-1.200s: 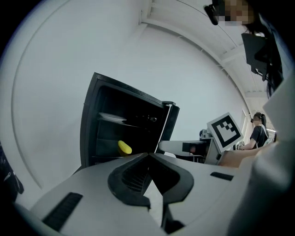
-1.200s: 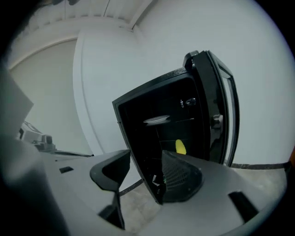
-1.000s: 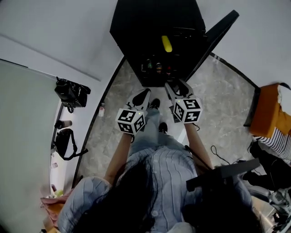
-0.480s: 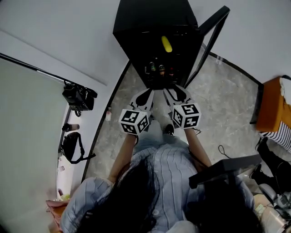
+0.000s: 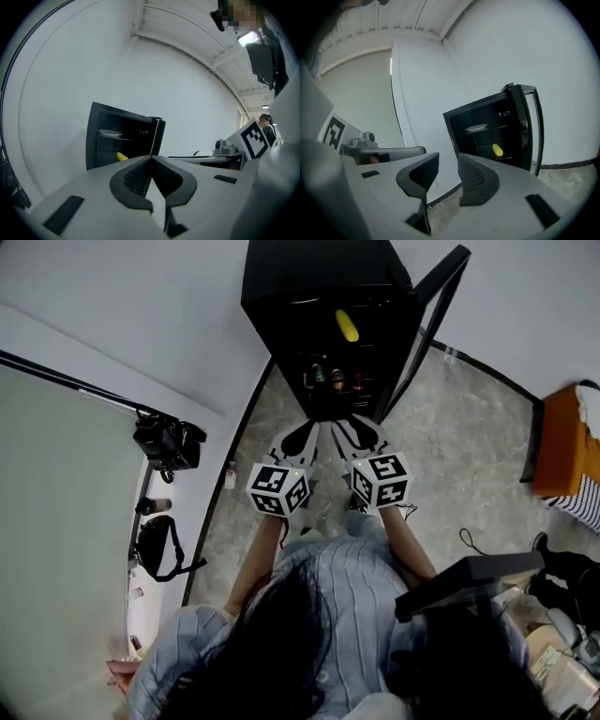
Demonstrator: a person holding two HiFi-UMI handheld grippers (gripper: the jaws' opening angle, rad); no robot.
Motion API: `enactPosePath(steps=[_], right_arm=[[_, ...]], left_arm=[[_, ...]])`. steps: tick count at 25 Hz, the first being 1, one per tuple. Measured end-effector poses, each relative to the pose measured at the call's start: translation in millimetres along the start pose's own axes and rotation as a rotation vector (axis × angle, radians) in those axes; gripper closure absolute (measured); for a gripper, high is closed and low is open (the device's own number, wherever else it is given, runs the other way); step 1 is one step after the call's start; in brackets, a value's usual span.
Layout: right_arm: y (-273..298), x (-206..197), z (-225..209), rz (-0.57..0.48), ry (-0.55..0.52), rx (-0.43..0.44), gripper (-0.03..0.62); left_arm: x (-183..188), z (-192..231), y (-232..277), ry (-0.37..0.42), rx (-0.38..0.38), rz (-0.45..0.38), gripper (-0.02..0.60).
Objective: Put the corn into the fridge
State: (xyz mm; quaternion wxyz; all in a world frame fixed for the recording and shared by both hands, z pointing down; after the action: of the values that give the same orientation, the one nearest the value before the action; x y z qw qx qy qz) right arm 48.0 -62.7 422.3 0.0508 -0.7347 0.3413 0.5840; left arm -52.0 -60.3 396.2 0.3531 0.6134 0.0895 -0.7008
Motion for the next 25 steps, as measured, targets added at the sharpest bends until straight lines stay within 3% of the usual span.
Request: enactPosePath(steps=[13,25], right_arm=[[-15,-36,104,-0.019,0.081,-0.047,0.464],[-63,-64,166,-0.071,0.09,-0.117,0.479]], left_arm=[[-29,36,-111,-0.015,-0.028,-0.007,0.572],[-48,16,-175,0.009,-0.14,-0.037,0.572]])
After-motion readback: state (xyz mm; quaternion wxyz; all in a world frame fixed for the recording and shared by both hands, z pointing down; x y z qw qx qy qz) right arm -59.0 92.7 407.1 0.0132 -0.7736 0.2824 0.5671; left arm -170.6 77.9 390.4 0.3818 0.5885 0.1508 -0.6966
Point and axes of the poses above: the fingertips, and each gripper's own axes: y forward along the fingers, z to its left, x out of its top, the point moved 4 cm from there along -y, backward along the fingers, and after that the axes turned 5 degrees about z, right-handed, at the moved point
